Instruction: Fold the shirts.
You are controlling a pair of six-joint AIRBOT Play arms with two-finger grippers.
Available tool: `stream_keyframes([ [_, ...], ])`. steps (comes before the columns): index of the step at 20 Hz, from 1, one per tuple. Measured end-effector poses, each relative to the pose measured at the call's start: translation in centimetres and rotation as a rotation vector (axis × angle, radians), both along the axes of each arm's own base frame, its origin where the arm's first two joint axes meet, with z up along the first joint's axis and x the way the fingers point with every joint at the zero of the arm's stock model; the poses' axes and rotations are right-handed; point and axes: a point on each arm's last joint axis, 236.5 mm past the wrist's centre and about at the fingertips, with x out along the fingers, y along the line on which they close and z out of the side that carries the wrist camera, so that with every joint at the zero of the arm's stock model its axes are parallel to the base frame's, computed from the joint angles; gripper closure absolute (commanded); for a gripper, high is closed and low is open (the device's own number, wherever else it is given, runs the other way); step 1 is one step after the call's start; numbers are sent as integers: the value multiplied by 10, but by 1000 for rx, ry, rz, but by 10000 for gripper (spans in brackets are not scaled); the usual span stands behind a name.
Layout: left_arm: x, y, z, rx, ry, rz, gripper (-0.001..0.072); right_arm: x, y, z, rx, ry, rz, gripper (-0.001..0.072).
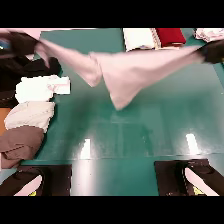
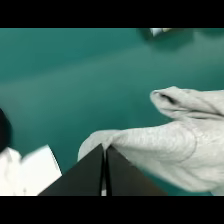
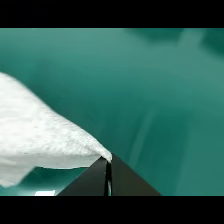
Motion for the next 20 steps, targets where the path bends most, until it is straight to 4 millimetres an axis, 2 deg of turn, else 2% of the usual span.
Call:
stream_keyframes([
  [1,-15,5,35,-7,-92,12,688,-11,-12,28,-11,-72,-33,702],
  [3,-48,14,91,-23,-247,31,688,-33,-30,73,-36,-189,-93,702],
  [5,-73,20,120,-30,-329,40,687,-51,-38,101,-48,-266,-131,702],
  [6,-79,21,121,-25,-330,41,688,-56,-39,107,-48,-284,-137,702],
  [8,-72,20,95,-2,-252,35,688,-57,-37,104,-39,-269,-129,702],
  [9,-62,18,72,9,-193,33,687,-52,-35,93,-34,-240,-117,702],
  [13,-21,14,-36,48,42,36,687,-20,-23,29,-20,-75,-61,702],
  [15,-8,13,-71,50,101,40,687,-5,-17,4,-27,-24,-43,703],
  [16,-4,15,-77,53,103,47,687,0,-17,-4,-34,-8,-40,702],
  [18,0,14,-69,46,81,51,687,7,-12,-2,-34,-17,-30,703],
  [20,-3,15,-30,29,-10,54,687,8,-11,18,-42,-65,-29,703],
])
